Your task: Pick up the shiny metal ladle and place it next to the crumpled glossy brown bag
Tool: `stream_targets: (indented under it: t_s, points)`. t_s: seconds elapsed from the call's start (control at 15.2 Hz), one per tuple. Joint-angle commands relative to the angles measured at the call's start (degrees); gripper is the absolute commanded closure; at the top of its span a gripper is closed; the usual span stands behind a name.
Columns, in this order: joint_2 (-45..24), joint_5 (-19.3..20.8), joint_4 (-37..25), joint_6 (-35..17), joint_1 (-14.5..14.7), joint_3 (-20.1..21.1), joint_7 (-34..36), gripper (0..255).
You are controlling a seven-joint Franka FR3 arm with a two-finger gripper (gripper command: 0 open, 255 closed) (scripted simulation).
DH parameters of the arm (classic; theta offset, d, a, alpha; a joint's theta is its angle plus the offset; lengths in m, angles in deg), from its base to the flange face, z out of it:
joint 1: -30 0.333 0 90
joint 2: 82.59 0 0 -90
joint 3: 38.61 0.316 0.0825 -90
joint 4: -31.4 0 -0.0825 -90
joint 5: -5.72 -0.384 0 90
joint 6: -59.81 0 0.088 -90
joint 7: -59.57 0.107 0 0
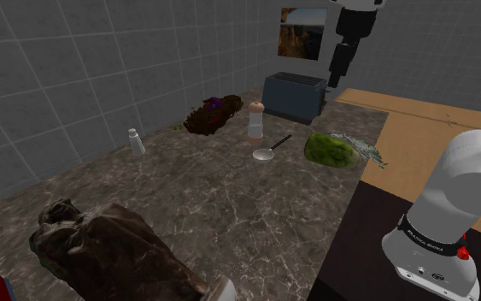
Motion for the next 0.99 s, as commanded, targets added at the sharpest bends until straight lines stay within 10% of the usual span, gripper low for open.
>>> stream_targets:
  t_s: [0.0,0.92]
  points:
    - [0.0,0.0,0.0,0.0,0.0,0.0,0.0,0]
    - [-16.5,9.7,9.1,-26.1,7.7,-15.9,-42.0,0]
